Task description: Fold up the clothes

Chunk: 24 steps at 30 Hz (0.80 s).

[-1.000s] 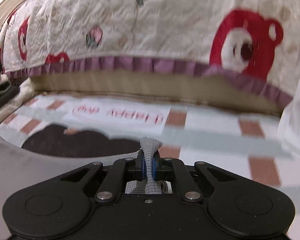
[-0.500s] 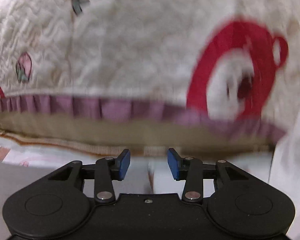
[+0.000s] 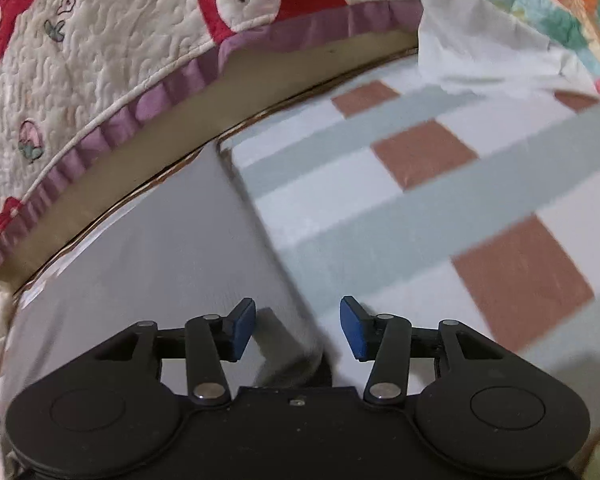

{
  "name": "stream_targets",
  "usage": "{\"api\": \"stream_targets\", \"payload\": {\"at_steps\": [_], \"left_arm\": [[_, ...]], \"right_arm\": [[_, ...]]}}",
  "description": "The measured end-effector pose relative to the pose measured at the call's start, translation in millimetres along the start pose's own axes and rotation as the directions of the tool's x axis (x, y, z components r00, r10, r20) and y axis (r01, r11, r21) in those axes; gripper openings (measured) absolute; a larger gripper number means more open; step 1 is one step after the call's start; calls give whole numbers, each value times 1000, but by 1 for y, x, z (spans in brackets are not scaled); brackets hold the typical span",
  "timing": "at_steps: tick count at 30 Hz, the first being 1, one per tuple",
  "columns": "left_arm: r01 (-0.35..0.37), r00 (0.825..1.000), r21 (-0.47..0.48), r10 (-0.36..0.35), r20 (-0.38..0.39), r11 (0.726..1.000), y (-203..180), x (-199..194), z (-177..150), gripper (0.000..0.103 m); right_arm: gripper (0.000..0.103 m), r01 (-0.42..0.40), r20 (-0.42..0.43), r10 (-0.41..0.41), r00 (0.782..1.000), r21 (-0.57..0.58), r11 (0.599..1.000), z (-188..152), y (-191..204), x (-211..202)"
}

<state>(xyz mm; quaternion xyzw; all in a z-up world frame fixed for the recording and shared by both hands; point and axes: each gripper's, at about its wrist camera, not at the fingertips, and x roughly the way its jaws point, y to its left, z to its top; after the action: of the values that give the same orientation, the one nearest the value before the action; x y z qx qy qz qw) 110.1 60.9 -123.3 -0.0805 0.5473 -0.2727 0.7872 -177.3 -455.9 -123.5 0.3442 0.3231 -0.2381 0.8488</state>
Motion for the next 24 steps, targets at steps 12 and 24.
{"api": "stream_targets", "payload": {"at_steps": [12, 24], "left_arm": [[-153, 987, 338, 162, 0, 929, -42, 15, -20, 12], [-248, 965, 400, 263, 18, 882, -36, 7, -24, 5]], "right_arm": [[19, -18, 79, 32, 996, -176, 984, -23, 48, 2], [10, 66, 95, -45, 994, -234, 970, -25, 50, -2]]}}
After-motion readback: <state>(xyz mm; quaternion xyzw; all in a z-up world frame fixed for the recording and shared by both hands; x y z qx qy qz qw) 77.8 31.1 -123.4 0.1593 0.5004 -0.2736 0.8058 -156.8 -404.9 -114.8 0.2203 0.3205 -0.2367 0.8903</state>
